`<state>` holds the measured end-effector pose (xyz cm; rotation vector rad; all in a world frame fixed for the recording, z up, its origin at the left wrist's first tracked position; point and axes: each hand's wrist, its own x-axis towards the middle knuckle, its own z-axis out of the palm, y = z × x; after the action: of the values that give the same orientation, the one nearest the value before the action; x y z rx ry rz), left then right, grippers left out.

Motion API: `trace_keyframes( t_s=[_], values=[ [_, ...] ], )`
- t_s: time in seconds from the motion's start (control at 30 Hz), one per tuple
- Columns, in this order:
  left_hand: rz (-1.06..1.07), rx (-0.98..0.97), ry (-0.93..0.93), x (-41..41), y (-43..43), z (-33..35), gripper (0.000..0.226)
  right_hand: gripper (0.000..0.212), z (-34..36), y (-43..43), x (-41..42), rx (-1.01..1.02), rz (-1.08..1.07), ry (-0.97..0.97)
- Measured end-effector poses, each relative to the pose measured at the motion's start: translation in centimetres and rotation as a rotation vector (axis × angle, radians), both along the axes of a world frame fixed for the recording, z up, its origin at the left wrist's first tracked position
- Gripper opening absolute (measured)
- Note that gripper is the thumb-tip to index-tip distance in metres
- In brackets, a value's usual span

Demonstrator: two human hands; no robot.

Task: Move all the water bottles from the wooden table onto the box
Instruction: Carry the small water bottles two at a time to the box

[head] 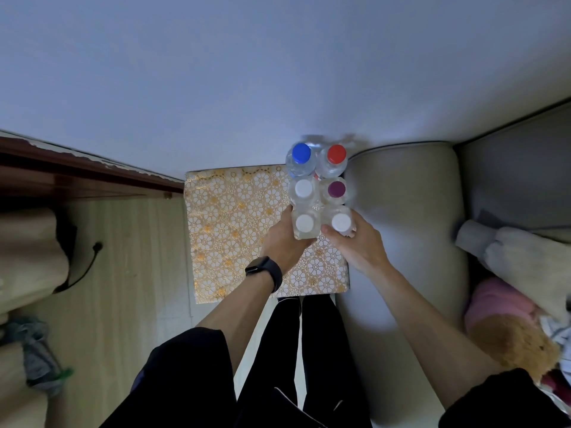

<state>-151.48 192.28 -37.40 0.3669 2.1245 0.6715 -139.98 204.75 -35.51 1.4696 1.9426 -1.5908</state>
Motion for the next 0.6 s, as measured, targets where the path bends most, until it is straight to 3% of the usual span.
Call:
trace_keyframes(
  t_s=[0.23,0.37,0.47,0.6],
  values=[
    [0.012,0.005,-0.021,0.2,0.0,-0.2,0.072,0.048,0.7,0.2,0.3,-0.035,0.022,-0.018],
    [-0.068,-0.028,-0.111,-0.5,0.0,0.8,0.093,0.063,2.0,0.4,0.6,-0.019,0.103,-0.037],
    [-0.162,-0.044,-0.117,-1.2,-0.7,2.6,0.101,0.074,4.5,0.4,0.9,0.028,0.151,-0.055],
    [-0.194,-0.054,-0.072,-2.4,-1.9,7.1,0.096,0.071,10.0,-0.3,0.8,0.077,0.215,-0.119]
  ],
)
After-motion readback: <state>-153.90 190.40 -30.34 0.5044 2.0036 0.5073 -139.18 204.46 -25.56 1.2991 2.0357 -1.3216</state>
